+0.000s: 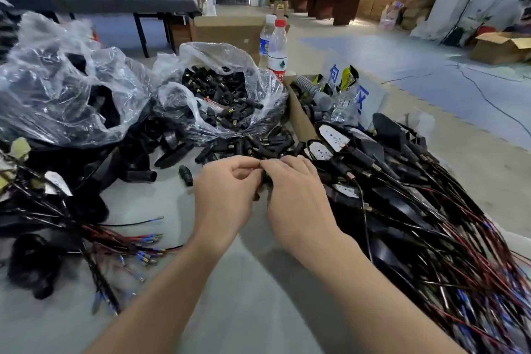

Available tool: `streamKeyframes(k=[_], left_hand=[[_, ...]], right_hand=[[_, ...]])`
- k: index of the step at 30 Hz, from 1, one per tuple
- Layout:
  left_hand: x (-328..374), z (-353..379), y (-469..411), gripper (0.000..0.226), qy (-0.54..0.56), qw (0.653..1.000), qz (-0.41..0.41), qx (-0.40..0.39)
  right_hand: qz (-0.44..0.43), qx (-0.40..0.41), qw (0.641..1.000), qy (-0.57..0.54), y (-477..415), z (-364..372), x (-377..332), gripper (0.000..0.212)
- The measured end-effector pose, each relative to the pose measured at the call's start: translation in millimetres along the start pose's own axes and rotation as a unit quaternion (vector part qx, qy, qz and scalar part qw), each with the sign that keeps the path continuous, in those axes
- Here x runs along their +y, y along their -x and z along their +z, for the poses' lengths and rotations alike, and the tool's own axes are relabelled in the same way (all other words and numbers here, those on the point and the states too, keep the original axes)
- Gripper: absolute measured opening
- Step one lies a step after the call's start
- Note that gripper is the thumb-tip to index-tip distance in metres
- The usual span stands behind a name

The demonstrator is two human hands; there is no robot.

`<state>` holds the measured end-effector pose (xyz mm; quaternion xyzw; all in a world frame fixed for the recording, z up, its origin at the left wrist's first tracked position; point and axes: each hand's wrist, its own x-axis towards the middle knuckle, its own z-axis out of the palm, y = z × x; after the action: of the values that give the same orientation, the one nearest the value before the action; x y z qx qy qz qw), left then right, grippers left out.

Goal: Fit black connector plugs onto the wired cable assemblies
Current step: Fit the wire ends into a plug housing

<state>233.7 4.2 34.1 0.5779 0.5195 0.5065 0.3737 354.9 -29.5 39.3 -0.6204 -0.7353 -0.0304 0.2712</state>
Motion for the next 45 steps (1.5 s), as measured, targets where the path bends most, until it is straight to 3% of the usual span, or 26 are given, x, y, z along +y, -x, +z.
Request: streamKeyframes(k=[5,9,16,18,22,25,30,33,36,38,41,45], left_hand=[[-16,-50,-6,0.010,-0.223,0.971,-0.014,0.089],[-32,-95,-9,0.018,-0.361,0.921,-0.010,0.145],[-61,-161,-19,0.031,-0.399,0.871,0.063,0.279],[-67,-172,-22,0.037,-0.426,0.856,0.065,0.287],[-79,-185,-24,0.059,-0.492,0.836,-0.005,0.243],[-79,-189,-27,0.070,-0.455,0.864,-0.010,0.213],[-72,-186,-28,0.082,-0.281,0.930,0.026,0.236],[-63,-170,-27,0.076,-0.179,0.950,0.054,0.251],[-58,-152,-24,0.071,-0.085,0.971,0.087,0.205],[-56,-147,-21,0.066,-0.055,0.979,0.103,0.167],[-50,-145,-14,0.059,-0.126,0.975,0.147,0.109],[-43,-134,-7,0.055,-0.164,0.969,0.183,0.029]], right_hand=[[-0.022,-0.045,0.997,-0.066,-14,33,-35,0.037],[-0.013,-0.077,0.992,-0.094,-17,76,-58,0.034],[-0.001,-0.048,0.992,-0.118,-46,121,-91,0.032],[-0.024,-0.064,0.989,-0.128,-50,125,-98,0.033],[-0.029,-0.107,0.977,-0.183,-47,125,-94,0.031],[-0.027,-0.099,0.972,-0.212,-44,122,-92,0.029],[0.009,-0.142,0.945,-0.293,-37,114,-108,0.011],[0.022,-0.189,0.902,-0.387,-34,111,-121,0.007],[0.055,-0.225,0.831,-0.505,-33,108,-124,0.008],[0.076,-0.238,0.811,-0.530,-34,107,-121,0.008],[0.057,-0.251,0.810,-0.526,-38,104,-115,0.013],[0.013,-0.240,0.848,-0.473,-40,103,-109,0.018]])
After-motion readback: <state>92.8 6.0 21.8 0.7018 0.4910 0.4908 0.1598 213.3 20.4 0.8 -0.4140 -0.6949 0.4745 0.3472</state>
